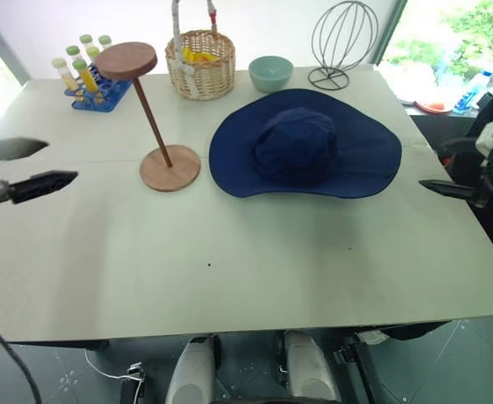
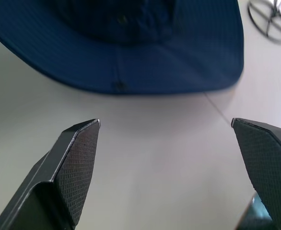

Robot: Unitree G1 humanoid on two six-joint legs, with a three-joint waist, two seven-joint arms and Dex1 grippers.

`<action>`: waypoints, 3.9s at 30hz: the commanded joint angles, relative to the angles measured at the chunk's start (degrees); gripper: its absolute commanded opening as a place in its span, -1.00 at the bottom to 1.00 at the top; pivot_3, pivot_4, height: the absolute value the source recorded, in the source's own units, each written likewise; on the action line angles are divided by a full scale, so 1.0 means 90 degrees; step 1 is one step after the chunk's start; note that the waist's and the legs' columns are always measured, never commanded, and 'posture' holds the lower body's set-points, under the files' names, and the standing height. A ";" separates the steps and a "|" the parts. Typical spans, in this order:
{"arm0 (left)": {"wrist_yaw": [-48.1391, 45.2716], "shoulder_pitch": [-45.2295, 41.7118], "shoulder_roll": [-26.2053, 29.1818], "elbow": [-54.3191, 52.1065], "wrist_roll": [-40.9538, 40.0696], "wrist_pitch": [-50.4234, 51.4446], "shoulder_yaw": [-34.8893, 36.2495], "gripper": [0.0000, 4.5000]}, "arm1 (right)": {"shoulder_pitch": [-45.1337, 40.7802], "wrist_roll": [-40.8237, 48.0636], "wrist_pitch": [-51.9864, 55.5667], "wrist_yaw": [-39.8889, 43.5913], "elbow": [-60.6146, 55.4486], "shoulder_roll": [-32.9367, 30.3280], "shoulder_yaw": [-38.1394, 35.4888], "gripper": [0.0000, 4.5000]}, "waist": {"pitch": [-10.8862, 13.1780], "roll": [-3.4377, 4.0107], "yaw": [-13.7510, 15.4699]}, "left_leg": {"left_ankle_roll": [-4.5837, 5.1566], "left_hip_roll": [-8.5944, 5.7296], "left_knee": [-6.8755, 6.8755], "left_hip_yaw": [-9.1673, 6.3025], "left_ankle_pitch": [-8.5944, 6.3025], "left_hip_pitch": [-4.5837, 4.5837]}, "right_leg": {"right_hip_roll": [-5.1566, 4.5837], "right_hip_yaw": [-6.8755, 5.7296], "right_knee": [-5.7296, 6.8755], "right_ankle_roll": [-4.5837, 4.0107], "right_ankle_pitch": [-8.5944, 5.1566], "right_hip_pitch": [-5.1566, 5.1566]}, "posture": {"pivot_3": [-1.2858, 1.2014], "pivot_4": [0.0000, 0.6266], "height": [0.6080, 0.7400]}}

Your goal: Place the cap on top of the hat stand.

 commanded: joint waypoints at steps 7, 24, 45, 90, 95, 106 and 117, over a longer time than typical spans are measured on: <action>-0.0601 -0.1092 0.0331 -0.1433 -0.1549 0.1099 -0.1019 0.98 | -0.0113 0.0891 0.1973 -0.0619 -0.4015 0.0433 0.0472 1.00 | -0.0001 -0.0003 -0.0022 | -0.0001 0.0021 0.0011 -0.0003 0.0000 0.0009 | 0.0019 0.0004 0.0015 -0.0019 -0.0013 -0.0002 | 0.03 -0.52 0.92; -0.0504 -0.2236 -0.0343 -0.1185 -0.1249 0.0898 -0.2280 0.98 | -0.1478 -0.2083 0.2001 -0.2182 -0.3191 0.2698 0.3822 1.00 | 0.0002 -0.0023 0.0078 | 0.0001 0.0038 0.0015 -0.0002 0.0001 -0.0009 | 0.0045 0.0009 0.0014 -0.0016 0.0006 -0.0017 | 0.03 -0.52 0.92; -0.0320 -0.2368 -0.0499 -0.1086 -0.1108 0.0848 -0.2293 1.00 | -0.1422 -0.2978 0.1093 -0.2444 -0.1314 0.3419 0.3737 -0.95 | 0.0001 -0.0025 0.0130 | 0.0001 0.0042 0.0021 -0.0003 0.0001 -0.0005 | 0.0052 0.0009 0.0019 -0.0017 0.0008 -0.0016 | 0.03 -0.52 0.92; 0.1575 -0.0670 -0.0421 -0.1216 -0.1453 0.1013 0.0877 1.00 | -0.8601 -0.1627 -0.1283 -0.2995 0.4857 0.5510 0.1629 -0.95 | 0.0009 -0.0017 -0.0171 | 0.0001 0.0062 -0.0044 0.0016 0.0001 -0.0010 | 0.0077 0.0033 0.0025 -0.0046 0.0021 -0.0068 | 0.03 -0.52 0.92; 0.1643 -0.0655 -0.0383 -0.1181 -0.1487 0.1025 0.0950 1.00 | -0.8558 -0.1684 -0.1812 -0.2985 0.4625 0.5892 0.1720 -0.95 | 0.0008 -0.0021 -0.0186 | 0.0001 0.0062 -0.0044 0.0019 0.0001 -0.0009 | 0.0077 0.0037 0.0023 -0.0046 0.0021 -0.0067 | 0.03 -0.52 0.92; 0.1544 -0.0463 -0.0089 -0.1067 -0.1643 0.1276 0.1492 1.00 | -0.6134 -0.2779 -0.4210 -0.2954 0.1527 0.5911 0.2926 -0.95 | 0.0003 -0.0036 -0.0179 | -0.0010 0.0062 -0.0041 0.0024 0.0007 -0.0010 | 0.0077 0.0045 0.0035 -0.0044 0.0021 -0.0074 | 0.03 -0.52 0.92; 0.1789 -0.0088 0.0344 -0.1557 -0.2972 0.3376 0.3839 1.00 | -0.5620 -0.3502 -0.5047 -0.3791 0.1974 0.5887 0.3256 -0.95 | 0.0003 -0.0040 -0.0194 | -0.0022 0.0071 -0.0042 0.0024 0.0014 -0.0001 | 0.0086 0.0051 0.0034 -0.0046 0.0021 -0.0070 | 0.03 -0.52 0.92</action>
